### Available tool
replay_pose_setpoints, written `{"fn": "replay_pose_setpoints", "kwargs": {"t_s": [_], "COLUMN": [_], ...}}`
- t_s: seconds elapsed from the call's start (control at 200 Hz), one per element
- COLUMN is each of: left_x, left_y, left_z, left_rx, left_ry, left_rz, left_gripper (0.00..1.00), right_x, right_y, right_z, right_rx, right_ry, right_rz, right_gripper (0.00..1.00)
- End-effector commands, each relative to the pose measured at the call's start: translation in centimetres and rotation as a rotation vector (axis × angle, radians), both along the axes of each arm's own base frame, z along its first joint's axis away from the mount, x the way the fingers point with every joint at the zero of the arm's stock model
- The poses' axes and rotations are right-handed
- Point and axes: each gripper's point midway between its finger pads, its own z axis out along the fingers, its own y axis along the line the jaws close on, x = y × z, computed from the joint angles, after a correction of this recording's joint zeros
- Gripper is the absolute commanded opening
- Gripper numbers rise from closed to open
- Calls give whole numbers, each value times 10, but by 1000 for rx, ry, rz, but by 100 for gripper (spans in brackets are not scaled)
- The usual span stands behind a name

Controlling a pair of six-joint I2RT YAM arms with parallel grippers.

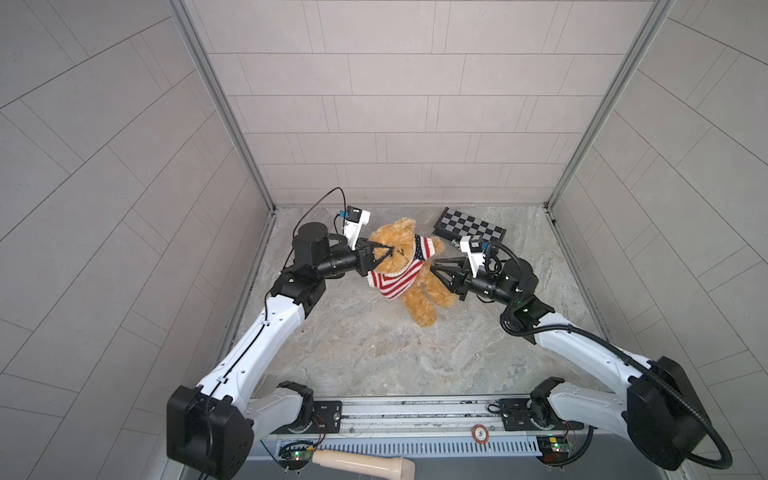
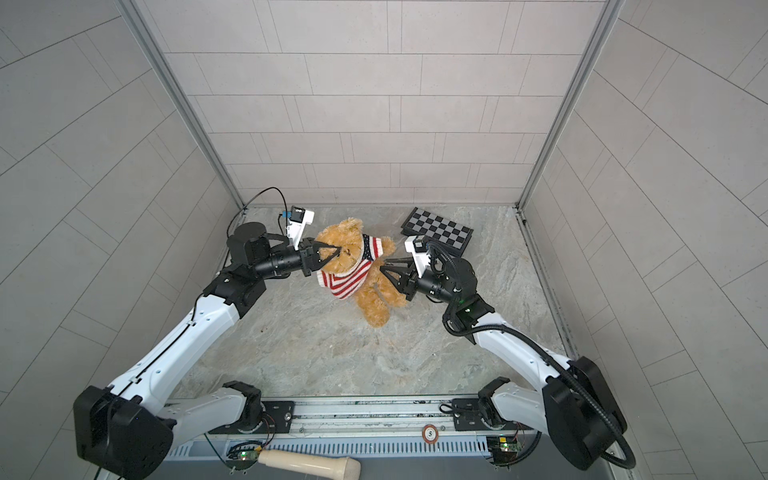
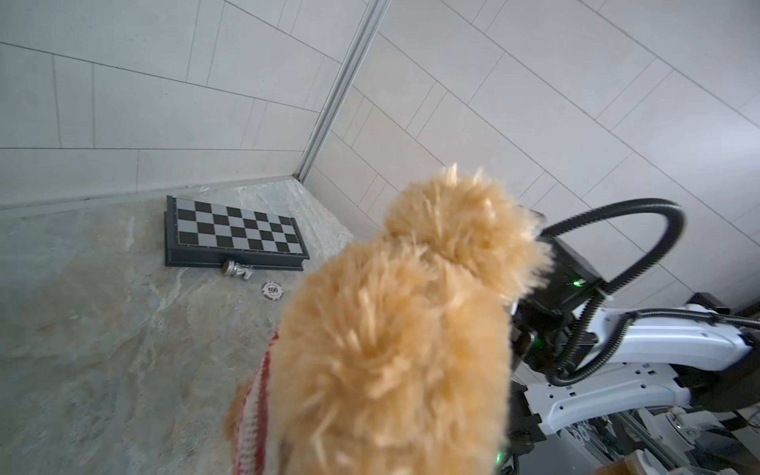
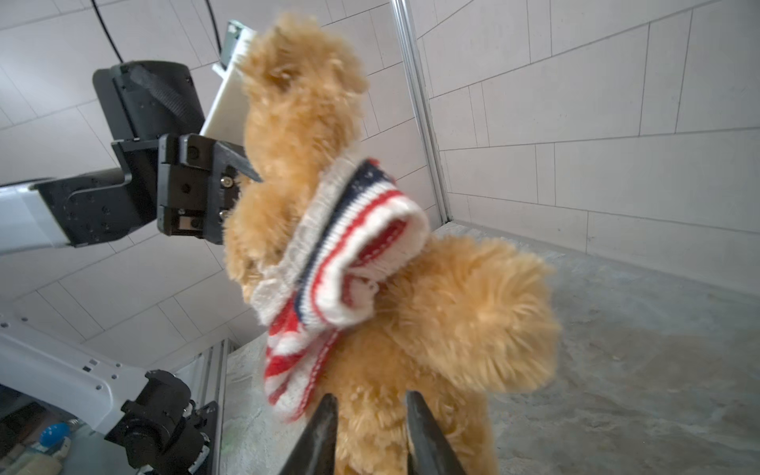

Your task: Dress the teddy bear

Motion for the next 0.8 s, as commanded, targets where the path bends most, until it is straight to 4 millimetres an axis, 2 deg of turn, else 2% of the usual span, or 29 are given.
{"fn": "replay_pose_setpoints", "kwargs": {"t_s": [0.0, 0.175, 0.4, 0.586, 0.716, 0.791], "left_x": [-16, -16, -17, -9, 2, 2], "left_y": [-3, -3, -4, 0, 6, 5], "left_z": [29, 25, 21, 7, -5, -7], "left_rx": [-68, -60, -52, 7, 58, 64], "left_ry": [-83, -79, -68, -51, -42, -41], "left_rz": [-69, -75, -85, -31, 41, 36], "left_gripper": [0, 0, 0, 0, 0, 0], "right_x": [-7, -5, 2, 1, 4, 11], "right_y": [-2, 2, 11, 19, 32, 35], "right_z": [51, 62, 62, 64, 53, 44], "right_rx": [163, 198, 247, 251, 177, 155], "right_ry": [-86, -101, -67, -59, -33, 1], "right_rz": [25, 52, 90, 113, 92, 67], "right_gripper": [35, 33, 39, 52, 58, 56]}}
